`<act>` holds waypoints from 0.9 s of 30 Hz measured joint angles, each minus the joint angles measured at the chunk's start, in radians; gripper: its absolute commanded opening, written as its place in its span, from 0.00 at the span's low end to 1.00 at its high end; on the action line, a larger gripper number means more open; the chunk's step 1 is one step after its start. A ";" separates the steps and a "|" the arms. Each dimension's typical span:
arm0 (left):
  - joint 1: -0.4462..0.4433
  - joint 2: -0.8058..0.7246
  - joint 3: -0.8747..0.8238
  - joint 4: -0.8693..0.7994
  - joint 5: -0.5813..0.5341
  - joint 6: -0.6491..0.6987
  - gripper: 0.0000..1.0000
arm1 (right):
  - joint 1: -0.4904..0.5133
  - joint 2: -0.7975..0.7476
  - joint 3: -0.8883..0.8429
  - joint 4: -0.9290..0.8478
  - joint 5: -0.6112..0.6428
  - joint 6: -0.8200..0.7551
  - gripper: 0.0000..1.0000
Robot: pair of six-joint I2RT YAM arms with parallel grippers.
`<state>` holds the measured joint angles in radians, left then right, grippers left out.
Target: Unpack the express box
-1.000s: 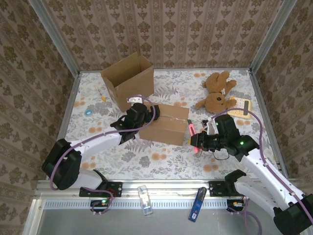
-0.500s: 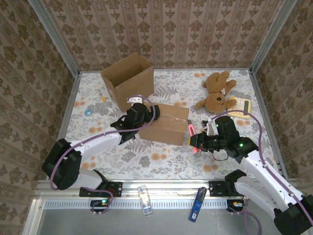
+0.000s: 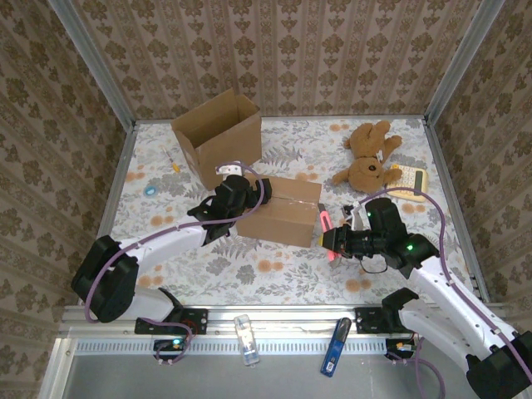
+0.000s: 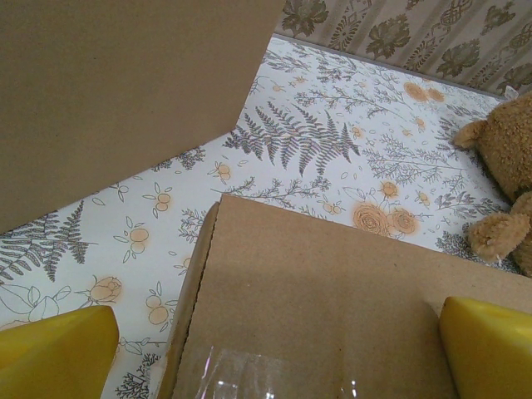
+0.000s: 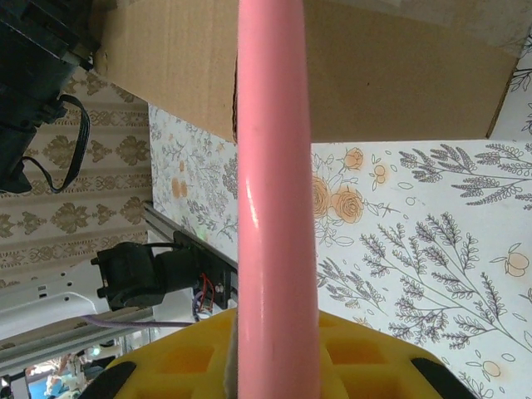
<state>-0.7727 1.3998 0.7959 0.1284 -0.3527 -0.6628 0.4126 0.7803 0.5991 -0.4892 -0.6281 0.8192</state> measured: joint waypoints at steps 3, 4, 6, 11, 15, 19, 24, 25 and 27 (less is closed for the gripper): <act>0.000 0.000 -0.002 0.002 0.000 0.000 0.98 | 0.010 0.000 0.000 0.000 0.009 0.003 0.00; 0.000 0.000 -0.002 0.003 0.000 0.000 0.98 | 0.014 0.000 0.000 0.000 0.014 0.005 0.00; 0.000 0.000 -0.002 0.002 0.000 0.000 0.98 | 0.025 0.000 0.000 0.001 0.022 0.012 0.00; 0.000 0.002 -0.002 0.003 0.000 0.000 0.98 | 0.064 -0.002 -0.001 0.003 0.052 0.034 0.00; 0.000 0.002 -0.002 0.003 0.000 0.000 0.98 | 0.101 -0.003 -0.002 0.003 0.076 0.057 0.00; 0.000 0.002 -0.002 0.003 0.000 0.000 0.98 | 0.129 -0.006 -0.002 0.003 0.098 0.077 0.00; 0.000 0.002 -0.002 0.003 0.000 0.000 0.98 | 0.152 -0.009 -0.002 0.001 0.107 0.095 0.00; 0.000 0.002 -0.002 0.003 0.000 0.000 0.98 | 0.156 -0.009 -0.002 0.002 0.108 0.099 0.00; 0.000 0.002 -0.002 0.003 0.000 0.000 0.98 | 0.163 -0.009 -0.004 0.003 0.110 0.102 0.00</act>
<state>-0.7727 1.4017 0.7940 0.1314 -0.3527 -0.6624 0.5751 0.7712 0.5949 -0.4862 -0.5182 0.9215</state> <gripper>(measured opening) 0.983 0.199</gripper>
